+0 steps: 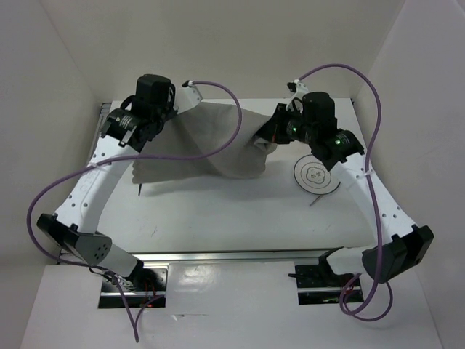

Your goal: Set the dinner table for one person

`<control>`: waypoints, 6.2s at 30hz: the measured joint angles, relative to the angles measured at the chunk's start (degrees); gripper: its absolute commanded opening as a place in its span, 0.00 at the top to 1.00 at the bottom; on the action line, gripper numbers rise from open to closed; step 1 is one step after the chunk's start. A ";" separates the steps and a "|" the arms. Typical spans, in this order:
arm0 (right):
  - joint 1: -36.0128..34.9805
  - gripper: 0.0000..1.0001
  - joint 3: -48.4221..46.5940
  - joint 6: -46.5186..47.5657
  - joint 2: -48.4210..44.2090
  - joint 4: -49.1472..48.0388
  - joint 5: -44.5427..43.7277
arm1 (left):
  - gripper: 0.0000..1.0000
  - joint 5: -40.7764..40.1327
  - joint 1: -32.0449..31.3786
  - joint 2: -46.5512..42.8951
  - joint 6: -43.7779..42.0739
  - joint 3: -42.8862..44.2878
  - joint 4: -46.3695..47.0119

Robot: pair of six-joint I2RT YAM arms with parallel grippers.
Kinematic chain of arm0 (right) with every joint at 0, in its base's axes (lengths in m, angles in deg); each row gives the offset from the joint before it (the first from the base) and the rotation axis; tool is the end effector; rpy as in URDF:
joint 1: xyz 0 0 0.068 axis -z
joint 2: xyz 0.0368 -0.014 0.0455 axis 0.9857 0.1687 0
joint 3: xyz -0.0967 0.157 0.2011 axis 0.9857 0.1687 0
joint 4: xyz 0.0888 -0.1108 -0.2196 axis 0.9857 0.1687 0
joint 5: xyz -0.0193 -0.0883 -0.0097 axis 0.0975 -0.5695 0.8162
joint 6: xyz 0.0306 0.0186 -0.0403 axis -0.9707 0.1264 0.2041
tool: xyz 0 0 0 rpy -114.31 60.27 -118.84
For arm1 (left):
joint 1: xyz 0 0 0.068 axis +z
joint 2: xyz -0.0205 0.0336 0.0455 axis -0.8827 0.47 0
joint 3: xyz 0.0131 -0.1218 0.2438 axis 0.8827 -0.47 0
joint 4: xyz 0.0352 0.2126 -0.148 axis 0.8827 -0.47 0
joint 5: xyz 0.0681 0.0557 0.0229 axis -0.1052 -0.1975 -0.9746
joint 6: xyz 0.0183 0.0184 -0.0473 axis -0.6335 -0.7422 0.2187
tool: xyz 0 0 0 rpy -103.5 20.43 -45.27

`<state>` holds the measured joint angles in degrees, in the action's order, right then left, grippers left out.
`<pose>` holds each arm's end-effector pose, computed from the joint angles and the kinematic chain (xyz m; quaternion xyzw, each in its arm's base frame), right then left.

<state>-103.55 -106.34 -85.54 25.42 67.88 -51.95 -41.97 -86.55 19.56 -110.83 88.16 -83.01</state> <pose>0.2605 0.1236 0.4157 -0.0750 0.8217 0.3378 0.4530 0.2907 -0.1135 0.4651 0.3581 0.7556 0.3037 0.4568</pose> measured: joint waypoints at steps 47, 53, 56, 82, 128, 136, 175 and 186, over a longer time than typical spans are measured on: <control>-3.58 0.12 28.11 10.29 8.81 3.02 12.09 | 0.16 30.23 3.50 -12.57 -2.38 -37.46 -12.46; -2.14 0.07 25.42 6.51 5.05 10.08 9.07 | 0.13 36.02 5.73 -18.45 -1.53 -29.31 -18.86; -0.15 0.09 24.06 4.20 5.68 12.35 5.84 | 0.16 33.92 6.78 -10.34 5.07 -26.21 -14.16; 9.64 0.18 3.82 -0.11 38.42 1.36 -1.01 | 0.16 30.16 18.38 39.89 26.71 15.23 5.35; 10.64 1.00 1.20 3.80 36.89 4.09 -9.73 | 1.00 34.12 17.38 48.17 29.11 14.84 8.76; 10.29 1.00 1.03 7.76 31.30 -2.34 -8.72 | 1.00 31.12 17.55 40.70 29.90 13.70 12.22; -4.04 0.99 1.88 7.58 25.88 -0.79 -20.31 | 0.06 9.90 20.79 45.18 37.97 13.18 11.10; -6.60 1.00 16.92 -5.81 22.47 4.17 -15.80 | 0.13 11.93 8.20 14.71 30.40 -28.13 11.96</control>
<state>-110.15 -89.42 -91.36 47.89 72.06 -67.75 -30.04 -78.35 34.27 -80.42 60.03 -71.05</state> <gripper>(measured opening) 0.008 0.885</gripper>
